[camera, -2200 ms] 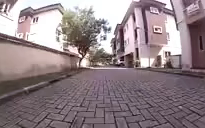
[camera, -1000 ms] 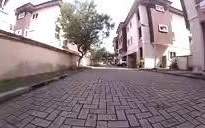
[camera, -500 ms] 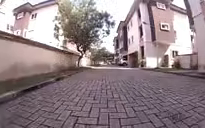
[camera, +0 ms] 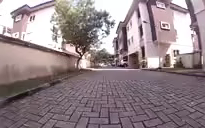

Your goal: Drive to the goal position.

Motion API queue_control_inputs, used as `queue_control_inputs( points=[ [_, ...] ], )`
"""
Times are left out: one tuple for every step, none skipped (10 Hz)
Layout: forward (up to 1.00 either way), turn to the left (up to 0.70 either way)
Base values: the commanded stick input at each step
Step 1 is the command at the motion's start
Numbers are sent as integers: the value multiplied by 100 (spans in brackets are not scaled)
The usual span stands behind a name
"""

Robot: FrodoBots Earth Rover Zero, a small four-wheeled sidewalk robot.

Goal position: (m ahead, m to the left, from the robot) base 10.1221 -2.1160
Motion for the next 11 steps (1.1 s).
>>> queue_control_inputs(
  points=[
    [69,3],
    [69,3],
    [69,3],
    [69,3],
    [69,3],
    [69,3],
    [69,3],
    [69,3],
    [69,3],
    [69,3],
    [69,3]
  ],
)
